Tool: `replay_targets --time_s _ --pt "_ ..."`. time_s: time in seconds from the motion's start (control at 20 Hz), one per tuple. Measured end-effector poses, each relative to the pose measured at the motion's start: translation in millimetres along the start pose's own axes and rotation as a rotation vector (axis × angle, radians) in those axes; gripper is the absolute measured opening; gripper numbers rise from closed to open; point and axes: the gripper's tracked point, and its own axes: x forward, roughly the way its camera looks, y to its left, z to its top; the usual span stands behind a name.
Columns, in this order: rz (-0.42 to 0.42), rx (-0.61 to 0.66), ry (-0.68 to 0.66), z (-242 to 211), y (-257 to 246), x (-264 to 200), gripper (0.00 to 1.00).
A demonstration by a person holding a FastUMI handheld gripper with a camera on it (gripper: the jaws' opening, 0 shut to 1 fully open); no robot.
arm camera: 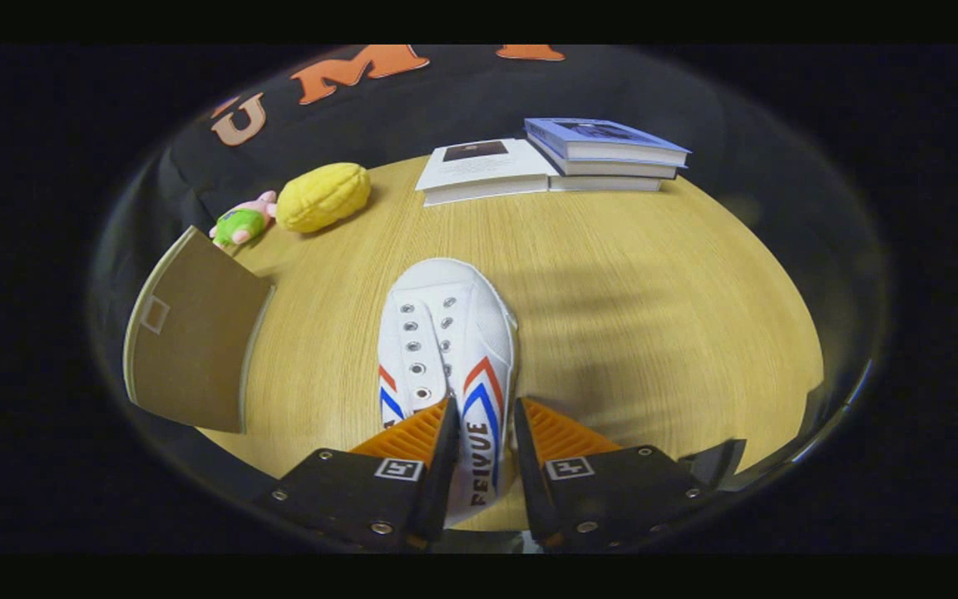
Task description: Open the storage box then place both shoes into the box .Put the left shoe in first, then the right shoe, with the right side of both shoes facing outward in a uniform manner.
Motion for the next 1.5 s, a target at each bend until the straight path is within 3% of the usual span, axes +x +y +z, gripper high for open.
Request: replay_targets --time_s 0.15,0.3,0.45,0.85,1.35,1.5 --pt "0.005 -0.03 -0.014 1.5 -2.9 0.2 0.28" --pt "0.007 0.031 -0.017 3.7 -6.7 -0.2 0.08" --pt "0.006 0.058 -0.021 6.7 -8.6 -4.3 0.01" --pt "0.079 0.153 -0.1 52.7 2.3 -43.5 0.0" --pt "0.203 0.218 -0.219 126.4 101.1 -97.2 0.0" --pt "0.202 0.205 -0.239 137.2 137.7 -104.0 0.0"
